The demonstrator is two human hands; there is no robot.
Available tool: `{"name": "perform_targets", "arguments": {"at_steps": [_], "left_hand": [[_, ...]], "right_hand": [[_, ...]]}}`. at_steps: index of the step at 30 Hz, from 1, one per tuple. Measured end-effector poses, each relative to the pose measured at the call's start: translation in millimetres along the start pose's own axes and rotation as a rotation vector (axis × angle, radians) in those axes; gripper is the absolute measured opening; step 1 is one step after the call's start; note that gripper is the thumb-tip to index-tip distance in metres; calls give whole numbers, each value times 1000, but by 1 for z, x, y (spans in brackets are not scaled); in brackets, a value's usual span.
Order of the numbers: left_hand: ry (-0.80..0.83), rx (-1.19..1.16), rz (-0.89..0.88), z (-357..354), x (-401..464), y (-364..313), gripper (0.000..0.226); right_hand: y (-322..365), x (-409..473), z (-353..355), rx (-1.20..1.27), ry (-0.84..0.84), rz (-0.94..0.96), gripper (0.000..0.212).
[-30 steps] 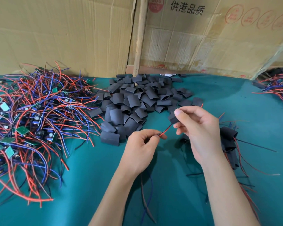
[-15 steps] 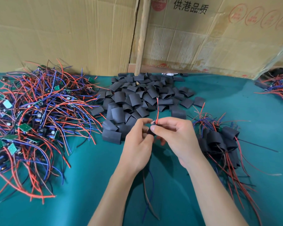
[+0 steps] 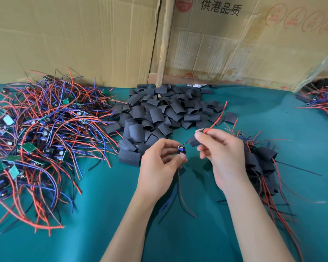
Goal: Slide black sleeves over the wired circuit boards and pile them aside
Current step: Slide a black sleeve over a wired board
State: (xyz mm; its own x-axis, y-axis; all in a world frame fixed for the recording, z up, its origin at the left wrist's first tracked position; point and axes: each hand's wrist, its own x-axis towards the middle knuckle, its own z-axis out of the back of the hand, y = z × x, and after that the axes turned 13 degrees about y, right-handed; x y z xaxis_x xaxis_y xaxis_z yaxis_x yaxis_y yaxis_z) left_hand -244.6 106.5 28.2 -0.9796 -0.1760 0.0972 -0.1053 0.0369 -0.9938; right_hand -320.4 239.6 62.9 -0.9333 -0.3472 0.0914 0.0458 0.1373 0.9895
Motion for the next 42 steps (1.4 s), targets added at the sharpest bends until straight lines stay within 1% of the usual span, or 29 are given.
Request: {"name": "perform_targets", "arguments": {"at_steps": [2,3,7,10,13,15,19,21,24,30,35,38,42], "left_hand": [[3,40,-5,2,0,1,22],[7,57,-7,2,1,2,23],[8,9,2,4,0,0,29],[-10,-44,-1,2,0,-2,25],[-19,-98,10,1,1,-2,19],[-12,-96,13,2,1,-2,19],[-23,-40,25,0,1,-1,21],[-51,-70,23,0,2,0,17],[-89,-101,6,1,2,1,19],[-56,-200,-11,3,2,1,9],[-96,-358,-3,5,2,-1,8],[-92,-357,-1,5,3,-1,8],[-84,-368,-11,5,3,-1,7]], "right_hand": [[-3,-1,-3,-131,71,-4,12],[-4,-2,-5,-143,96,-5,11],[-4,-2,-3,-66,120,-32,11],[-2,-2,2,-38,177,-62,9],[2,-2,8,40,228,-89,8],[3,-2,12,40,257,-95,8],[-1,-3,9,-98,276,-47,10],[-2,-2,9,-157,278,-31,12],[-2,-1,13,-220,283,-26,13],[-1,-1,11,-141,258,-4,13],[3,-4,13,-112,375,-9,18],[4,-3,15,-110,408,-21,25],[1,-3,14,-113,436,-28,28]]}}
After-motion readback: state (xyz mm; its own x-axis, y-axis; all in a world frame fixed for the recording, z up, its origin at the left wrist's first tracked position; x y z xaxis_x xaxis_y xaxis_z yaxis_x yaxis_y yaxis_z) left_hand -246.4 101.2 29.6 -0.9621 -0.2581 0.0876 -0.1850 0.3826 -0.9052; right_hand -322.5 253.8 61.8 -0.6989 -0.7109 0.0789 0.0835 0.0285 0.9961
